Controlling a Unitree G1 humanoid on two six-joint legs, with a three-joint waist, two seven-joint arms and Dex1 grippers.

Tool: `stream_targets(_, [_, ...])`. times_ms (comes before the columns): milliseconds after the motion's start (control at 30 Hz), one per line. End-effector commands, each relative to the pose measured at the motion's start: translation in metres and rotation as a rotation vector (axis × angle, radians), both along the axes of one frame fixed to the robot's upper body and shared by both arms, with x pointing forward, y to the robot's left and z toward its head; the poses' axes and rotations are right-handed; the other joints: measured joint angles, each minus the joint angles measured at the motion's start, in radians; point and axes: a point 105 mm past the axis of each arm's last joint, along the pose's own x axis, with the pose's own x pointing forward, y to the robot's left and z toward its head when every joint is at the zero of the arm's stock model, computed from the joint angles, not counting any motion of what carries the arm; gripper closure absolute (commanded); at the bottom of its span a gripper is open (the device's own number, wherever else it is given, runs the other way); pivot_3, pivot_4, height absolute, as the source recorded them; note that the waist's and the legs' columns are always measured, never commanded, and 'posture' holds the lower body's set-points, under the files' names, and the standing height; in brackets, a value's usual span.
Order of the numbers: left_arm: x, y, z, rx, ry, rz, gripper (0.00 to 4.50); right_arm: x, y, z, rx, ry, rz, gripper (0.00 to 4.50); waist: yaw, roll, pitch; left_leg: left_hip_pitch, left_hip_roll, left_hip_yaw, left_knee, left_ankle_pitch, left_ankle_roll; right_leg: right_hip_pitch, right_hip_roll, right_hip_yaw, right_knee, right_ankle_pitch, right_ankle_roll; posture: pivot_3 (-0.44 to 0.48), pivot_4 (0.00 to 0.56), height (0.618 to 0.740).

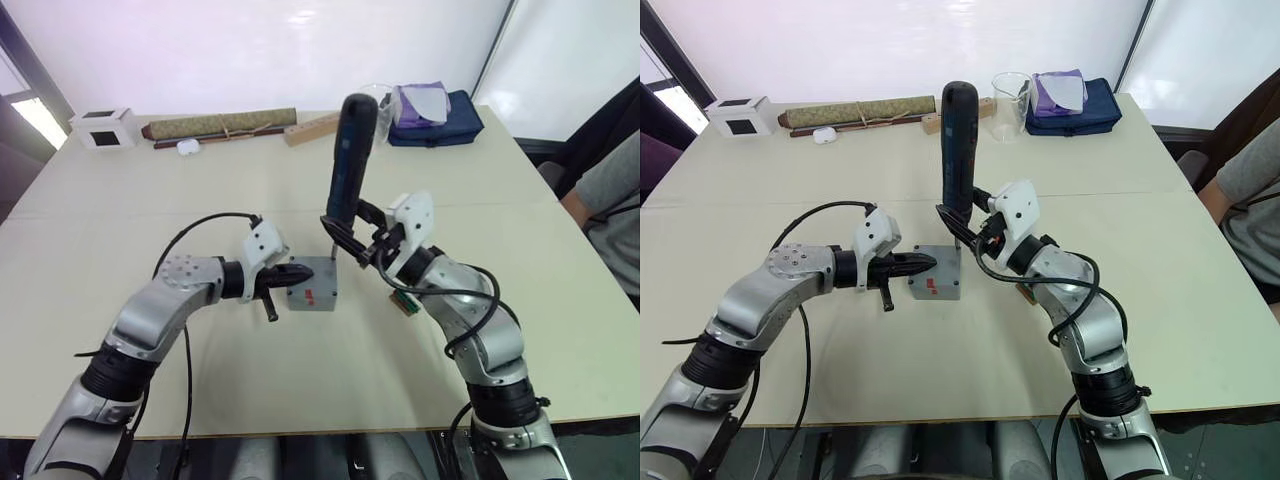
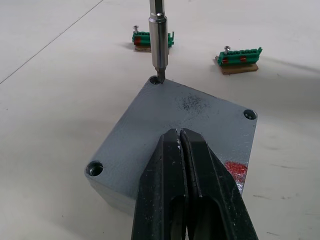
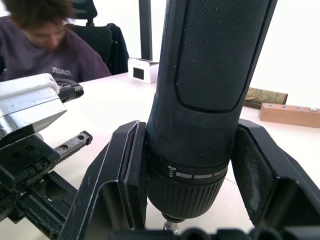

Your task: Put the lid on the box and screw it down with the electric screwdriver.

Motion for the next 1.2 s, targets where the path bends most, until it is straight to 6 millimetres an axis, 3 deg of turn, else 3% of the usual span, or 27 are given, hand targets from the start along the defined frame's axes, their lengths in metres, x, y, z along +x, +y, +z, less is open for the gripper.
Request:
stream_targets(33, [-0.003,0.001,-0.008,0.024,0.019,0.004,4.50,-0.002,0.000,0.003,0.000,-0.040,0.000,2.39,0.000,0.000,0.000,0.001,0.000,0.000,0.000,0.000,0.000,0.001,0.000,0.000,0.000,0.000,0.000,0.000,0.150,0.740])
stream_targets(633, [-0.004,-0.002,-0.011,0.028,0.021,-0.001,4.50,0.006,-0.001,0.000,-0.010,-0.045,-0.026,2.39,0.001,0.000,0.000,0.004,0.000,0.000,0.000,0.000,0.000,0.003,0.000,0.000,0.001,0.000,0.000,0.000,0.150,0.740])
stream_targets(900, [-0.007,-0.002,-0.015,0.033,0.034,-0.001,4.50,-0.001,0.004,-0.055,-0.215,0.148,0.023,2.39,0.000,-0.002,-0.007,0.011,0.000,0.000,-0.002,0.000,0.000,0.011,0.000,0.000,-0.001,-0.002,0.000,0.000,0.150,0.740])
stream_targets(1067, [-0.007,-0.002,-0.017,0.034,0.037,0.001,4.50,0.007,0.006,-0.063,-0.232,0.175,-0.010,2.39,-0.001,-0.003,-0.012,0.026,0.000,0.000,-0.004,-0.002,0.002,0.025,0.000,0.000,-0.002,-0.009,-0.003,0.000,0.150,0.740])
stream_targets(1200, [-0.007,-0.003,-0.017,0.032,0.038,0.003,4.50,0.011,0.006,-0.069,-0.222,0.206,-0.030,2.39,0.000,-0.003,-0.015,0.028,0.000,0.000,-0.005,-0.002,0.003,0.027,0.000,0.000,-0.002,-0.010,-0.004,0.000,0.150,0.740])
